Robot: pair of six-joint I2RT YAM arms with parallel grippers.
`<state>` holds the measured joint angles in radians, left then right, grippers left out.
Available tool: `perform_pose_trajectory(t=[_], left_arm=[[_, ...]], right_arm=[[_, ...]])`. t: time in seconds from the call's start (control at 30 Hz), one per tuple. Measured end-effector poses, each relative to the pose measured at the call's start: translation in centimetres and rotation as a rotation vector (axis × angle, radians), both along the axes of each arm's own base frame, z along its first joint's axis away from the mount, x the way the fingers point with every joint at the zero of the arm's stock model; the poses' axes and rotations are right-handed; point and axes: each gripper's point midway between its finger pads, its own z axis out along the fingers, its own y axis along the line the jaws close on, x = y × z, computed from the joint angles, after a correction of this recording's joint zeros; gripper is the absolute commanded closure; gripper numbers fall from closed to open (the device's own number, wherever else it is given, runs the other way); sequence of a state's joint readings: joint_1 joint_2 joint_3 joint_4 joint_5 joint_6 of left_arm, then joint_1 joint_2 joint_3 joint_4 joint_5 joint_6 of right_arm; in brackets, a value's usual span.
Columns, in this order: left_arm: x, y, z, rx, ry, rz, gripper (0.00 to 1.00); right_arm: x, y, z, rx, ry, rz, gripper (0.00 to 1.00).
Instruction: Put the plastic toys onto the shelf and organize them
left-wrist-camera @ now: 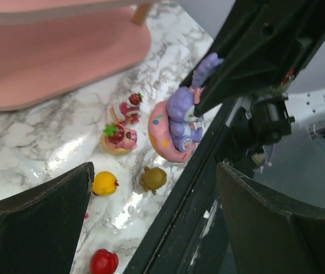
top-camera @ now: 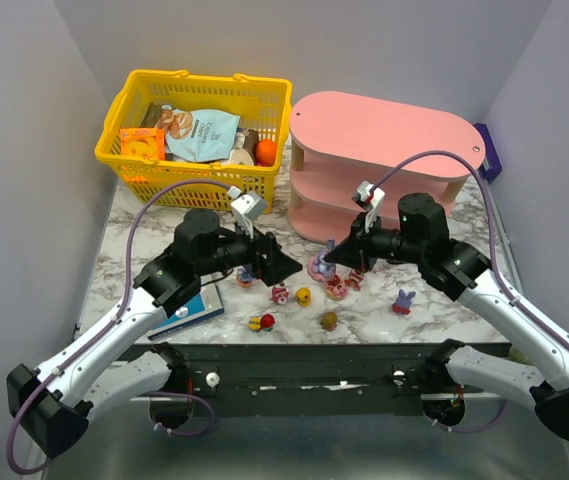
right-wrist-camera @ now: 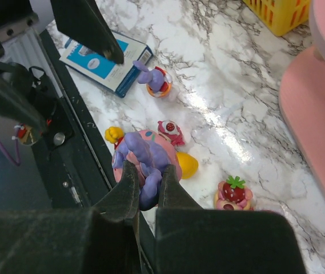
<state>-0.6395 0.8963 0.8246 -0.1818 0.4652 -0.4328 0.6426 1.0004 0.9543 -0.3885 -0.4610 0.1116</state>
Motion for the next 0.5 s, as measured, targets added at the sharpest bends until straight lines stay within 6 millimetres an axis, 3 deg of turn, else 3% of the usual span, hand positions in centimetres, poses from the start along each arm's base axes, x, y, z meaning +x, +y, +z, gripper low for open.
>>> perform_pose_trajectory(t=[0.27, 0.5], left_arm=[[-1.0, -3.1, -3.3, 0.062, 0.089, -0.068, 0.1], [-0.7, -3.8, -4.4, 0.036, 0.141, -0.034, 0.2]], right_arm=[[-0.5, 0.2, 0.3, 0.014, 0.001, 0.026, 0.99], [-0.7, 0.2, 0.3, 0.018, 0.003, 0.035, 0.99]])
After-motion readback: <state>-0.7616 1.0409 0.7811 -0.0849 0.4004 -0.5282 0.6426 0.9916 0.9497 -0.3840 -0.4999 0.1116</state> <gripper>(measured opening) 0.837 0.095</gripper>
